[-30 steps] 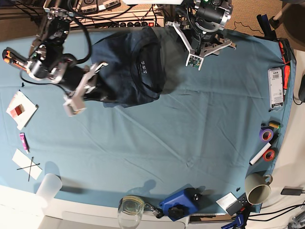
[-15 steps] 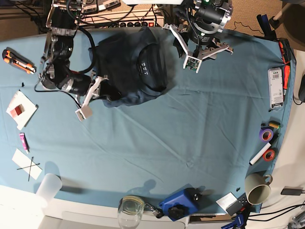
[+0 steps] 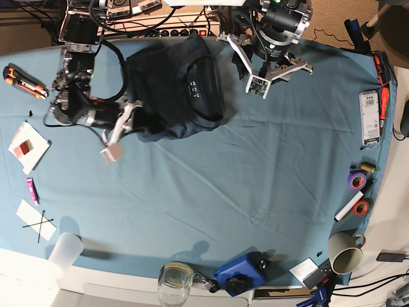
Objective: Fold the T-shirt properly
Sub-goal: 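Press and tuck the folded bundle edges with the right gripper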
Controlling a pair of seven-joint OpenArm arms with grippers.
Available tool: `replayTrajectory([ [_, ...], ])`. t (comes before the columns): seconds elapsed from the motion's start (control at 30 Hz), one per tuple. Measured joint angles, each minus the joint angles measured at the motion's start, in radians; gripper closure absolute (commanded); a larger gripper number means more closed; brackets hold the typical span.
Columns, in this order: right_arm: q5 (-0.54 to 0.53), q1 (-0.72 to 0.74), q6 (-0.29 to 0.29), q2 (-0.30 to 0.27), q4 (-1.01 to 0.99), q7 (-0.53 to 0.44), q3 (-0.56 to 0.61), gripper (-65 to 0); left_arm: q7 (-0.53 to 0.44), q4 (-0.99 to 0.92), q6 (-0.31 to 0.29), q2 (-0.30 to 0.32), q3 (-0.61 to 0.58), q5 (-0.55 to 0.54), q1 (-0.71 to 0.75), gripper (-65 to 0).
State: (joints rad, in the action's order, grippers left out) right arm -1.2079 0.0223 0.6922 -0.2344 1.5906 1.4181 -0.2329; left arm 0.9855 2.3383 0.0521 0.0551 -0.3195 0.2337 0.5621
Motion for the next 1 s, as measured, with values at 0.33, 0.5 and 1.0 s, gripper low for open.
replayTrajectory([
  [0.33, -0.103, -0.108, 0.004, -0.001, 0.084, 0.004, -0.049, 0.0, -0.004, 0.000, 0.000, 0.000, 0.000, 0.062, 0.000, -25.3],
  [0.5, -0.129, -0.190, 0.004, -0.001, 0.084, -0.005, -0.051, 0.0, -0.004, 0.000, 0.025, 0.000, 0.000, 0.104, 0.000, -25.3],
  [1.0, 0.068, -0.245, 0.003, -0.006, 0.084, -0.008, -0.049, 0.0, -0.004, -0.046, 0.027, 0.001, 0.000, 0.227, -0.003, -9.9],
])
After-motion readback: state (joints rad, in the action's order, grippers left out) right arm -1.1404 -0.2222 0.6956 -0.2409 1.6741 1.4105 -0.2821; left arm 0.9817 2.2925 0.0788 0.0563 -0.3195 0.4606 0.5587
